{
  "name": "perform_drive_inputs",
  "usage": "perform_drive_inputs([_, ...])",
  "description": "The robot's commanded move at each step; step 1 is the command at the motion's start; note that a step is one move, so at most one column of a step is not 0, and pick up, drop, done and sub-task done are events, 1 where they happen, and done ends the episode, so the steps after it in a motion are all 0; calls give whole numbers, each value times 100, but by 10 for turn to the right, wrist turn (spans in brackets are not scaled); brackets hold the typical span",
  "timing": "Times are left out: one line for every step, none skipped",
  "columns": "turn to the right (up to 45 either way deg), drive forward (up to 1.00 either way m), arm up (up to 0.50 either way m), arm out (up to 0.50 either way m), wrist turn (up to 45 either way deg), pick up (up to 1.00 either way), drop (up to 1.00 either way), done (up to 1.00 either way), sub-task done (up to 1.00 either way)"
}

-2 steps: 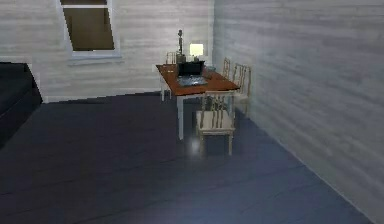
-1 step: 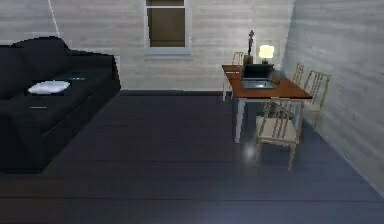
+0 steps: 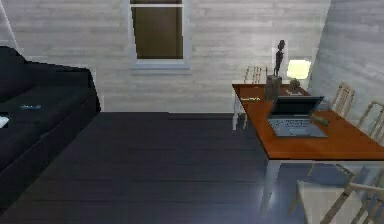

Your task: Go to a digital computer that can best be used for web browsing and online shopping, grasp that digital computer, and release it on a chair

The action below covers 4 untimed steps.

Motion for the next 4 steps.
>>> perform_drive_inputs([0, 65, 0, 0, 0, 0, 0, 0, 0])
perform_drive_inputs([-390, 0, 0, 0, 0, 0, 0, 0, 0])
perform_drive_inputs([450, 0, 0, 0, 0, 0, 0, 0, 0])
perform_drive_inputs([30, 0, 0, 0, 0, 0, 0, 0, 0])
